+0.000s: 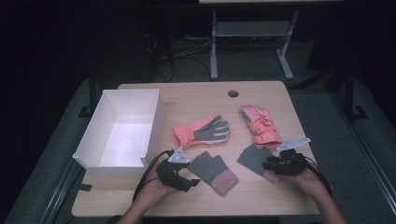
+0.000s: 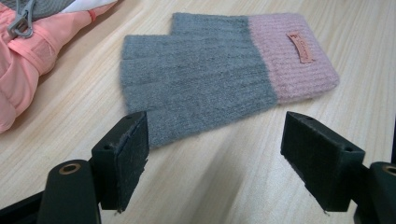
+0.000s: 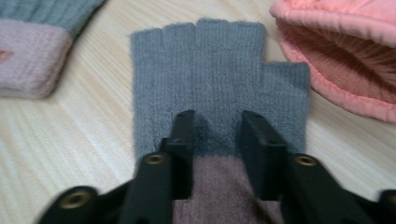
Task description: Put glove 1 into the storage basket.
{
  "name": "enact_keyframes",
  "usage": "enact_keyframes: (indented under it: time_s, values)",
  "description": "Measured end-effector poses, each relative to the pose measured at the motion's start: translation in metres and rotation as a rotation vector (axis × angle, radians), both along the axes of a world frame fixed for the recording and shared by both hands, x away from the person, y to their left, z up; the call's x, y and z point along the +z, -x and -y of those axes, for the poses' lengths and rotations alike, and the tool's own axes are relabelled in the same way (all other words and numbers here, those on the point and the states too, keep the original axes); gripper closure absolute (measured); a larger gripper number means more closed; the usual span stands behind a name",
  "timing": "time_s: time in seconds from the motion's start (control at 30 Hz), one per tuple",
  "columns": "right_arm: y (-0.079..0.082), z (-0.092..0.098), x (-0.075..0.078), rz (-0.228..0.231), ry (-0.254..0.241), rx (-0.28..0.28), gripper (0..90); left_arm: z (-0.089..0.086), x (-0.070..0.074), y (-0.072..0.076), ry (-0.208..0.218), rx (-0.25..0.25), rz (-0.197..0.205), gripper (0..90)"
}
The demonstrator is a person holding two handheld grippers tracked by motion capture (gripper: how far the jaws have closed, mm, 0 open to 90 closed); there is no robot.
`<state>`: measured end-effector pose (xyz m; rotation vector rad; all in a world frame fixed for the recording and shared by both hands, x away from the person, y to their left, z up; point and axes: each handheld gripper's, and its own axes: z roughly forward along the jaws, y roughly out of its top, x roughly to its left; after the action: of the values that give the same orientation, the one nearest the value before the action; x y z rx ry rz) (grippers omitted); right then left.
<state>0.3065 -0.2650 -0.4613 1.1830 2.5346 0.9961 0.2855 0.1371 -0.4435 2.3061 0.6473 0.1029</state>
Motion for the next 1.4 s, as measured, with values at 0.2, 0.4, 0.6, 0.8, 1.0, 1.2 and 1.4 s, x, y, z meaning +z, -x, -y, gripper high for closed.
enact_keyframes:
  time_s: [0.2,0.4,0.6,0.8,1.0,1.2,1.4]
  values:
    - [0.002,-0.004,0.000,0.018,0.025,0.003,84.2,0.002,0.000,0.001,0.001,0.002,0.000,23.1]
    - [0.005,-0.005,0.004,0.026,0.027,-0.011,85.8,0.000,0.002,0.002,-0.001,0.003,0.006,22.5]
    - [0.010,-0.001,0.014,0.029,-0.038,-0.049,85.8,-0.007,0.004,0.009,0.014,0.027,0.006,21.7]
    - [0.017,-0.009,0.025,0.032,-0.079,-0.061,85.8,-0.018,0.004,0.016,0.012,0.042,0.007,21.7]
    - [0.021,-0.027,0.035,0.050,-0.118,-0.047,85.8,-0.018,0.003,0.015,0.006,0.038,0.009,21.7]
    - [0.020,-0.047,0.041,0.065,-0.132,-0.025,85.8,-0.018,0.002,0.014,0.005,0.046,0.013,21.7]
    - [0.020,-0.069,0.045,0.056,-0.142,-0.013,85.8,-0.017,0.001,0.015,0.000,0.040,0.014,21.7]
